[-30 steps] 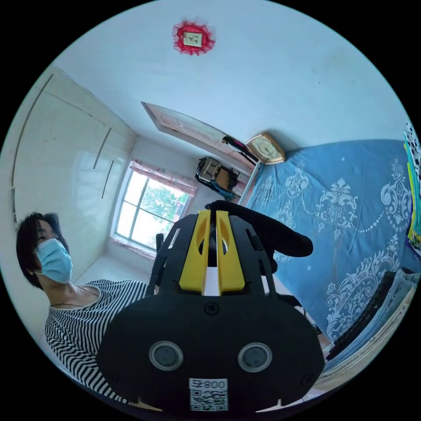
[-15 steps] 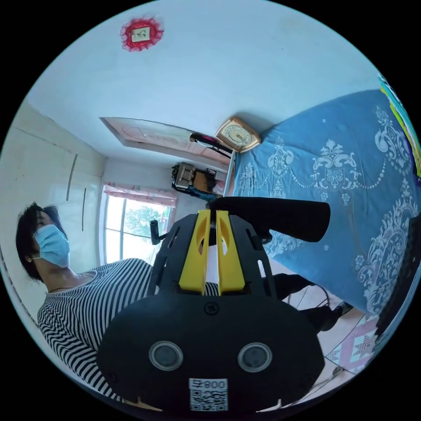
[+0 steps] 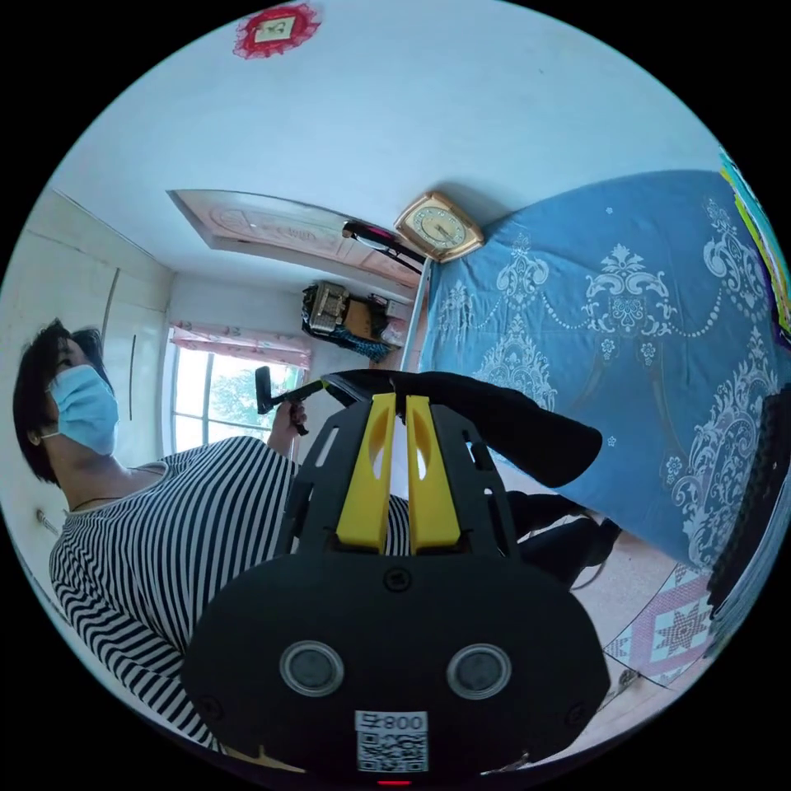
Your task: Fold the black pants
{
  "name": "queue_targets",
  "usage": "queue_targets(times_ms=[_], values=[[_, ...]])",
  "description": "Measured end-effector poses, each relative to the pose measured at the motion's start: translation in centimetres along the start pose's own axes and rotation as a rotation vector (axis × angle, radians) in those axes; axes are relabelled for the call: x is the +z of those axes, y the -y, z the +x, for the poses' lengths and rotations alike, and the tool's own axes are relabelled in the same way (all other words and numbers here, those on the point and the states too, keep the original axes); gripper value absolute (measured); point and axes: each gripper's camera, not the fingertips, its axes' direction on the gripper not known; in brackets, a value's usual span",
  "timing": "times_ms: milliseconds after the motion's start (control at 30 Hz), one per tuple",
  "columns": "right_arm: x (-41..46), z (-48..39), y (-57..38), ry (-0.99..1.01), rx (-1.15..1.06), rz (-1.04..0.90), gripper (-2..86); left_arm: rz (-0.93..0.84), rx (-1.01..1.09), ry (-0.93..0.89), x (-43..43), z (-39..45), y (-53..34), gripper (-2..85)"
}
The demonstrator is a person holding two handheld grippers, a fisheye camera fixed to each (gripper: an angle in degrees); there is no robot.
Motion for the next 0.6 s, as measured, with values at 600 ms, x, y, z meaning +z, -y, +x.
queue_targets(times_ms=[600], values=[[13.7, 6.5, -7.6, -0.406, 0.362, -0.191, 0.3, -0.289, -0.296, -0.055, 32.9, -21.6, 8.5, 0.7]])
